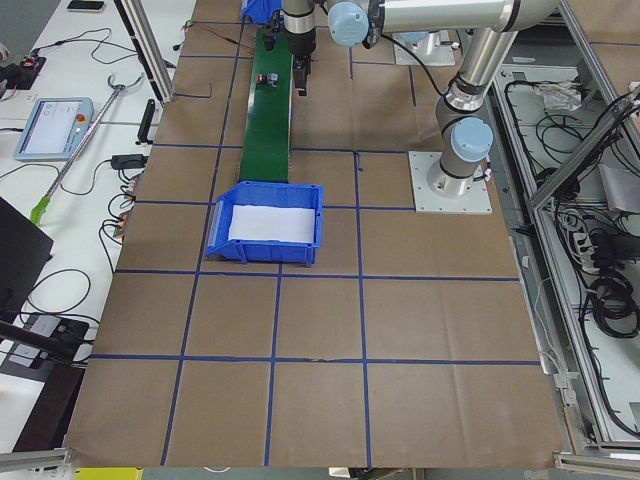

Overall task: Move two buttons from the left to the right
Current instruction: 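Lower the yellow button into the bin and open the right gripper, then move the right gripper back over the belt toward the red button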

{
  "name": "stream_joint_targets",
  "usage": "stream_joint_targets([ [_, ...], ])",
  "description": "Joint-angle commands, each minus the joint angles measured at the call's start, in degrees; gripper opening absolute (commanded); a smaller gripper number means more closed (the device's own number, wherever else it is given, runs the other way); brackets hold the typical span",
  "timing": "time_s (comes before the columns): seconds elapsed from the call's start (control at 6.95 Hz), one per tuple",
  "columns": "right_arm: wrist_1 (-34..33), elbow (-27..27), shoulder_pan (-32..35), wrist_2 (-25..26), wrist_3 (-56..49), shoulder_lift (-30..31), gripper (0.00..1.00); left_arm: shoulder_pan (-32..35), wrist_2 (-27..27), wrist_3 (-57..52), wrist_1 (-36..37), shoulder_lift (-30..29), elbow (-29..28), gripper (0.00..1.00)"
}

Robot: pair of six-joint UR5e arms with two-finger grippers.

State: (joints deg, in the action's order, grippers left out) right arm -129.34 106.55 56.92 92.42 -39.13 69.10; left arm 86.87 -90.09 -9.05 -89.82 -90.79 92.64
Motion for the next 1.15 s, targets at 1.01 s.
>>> stream_joint_targets([
  [1.01,34.6,-30.2,16.9,-0.1,23.1,5.3,1.00,0.0,0.0,0.0,0.0,0.1,0.0,1.00],
])
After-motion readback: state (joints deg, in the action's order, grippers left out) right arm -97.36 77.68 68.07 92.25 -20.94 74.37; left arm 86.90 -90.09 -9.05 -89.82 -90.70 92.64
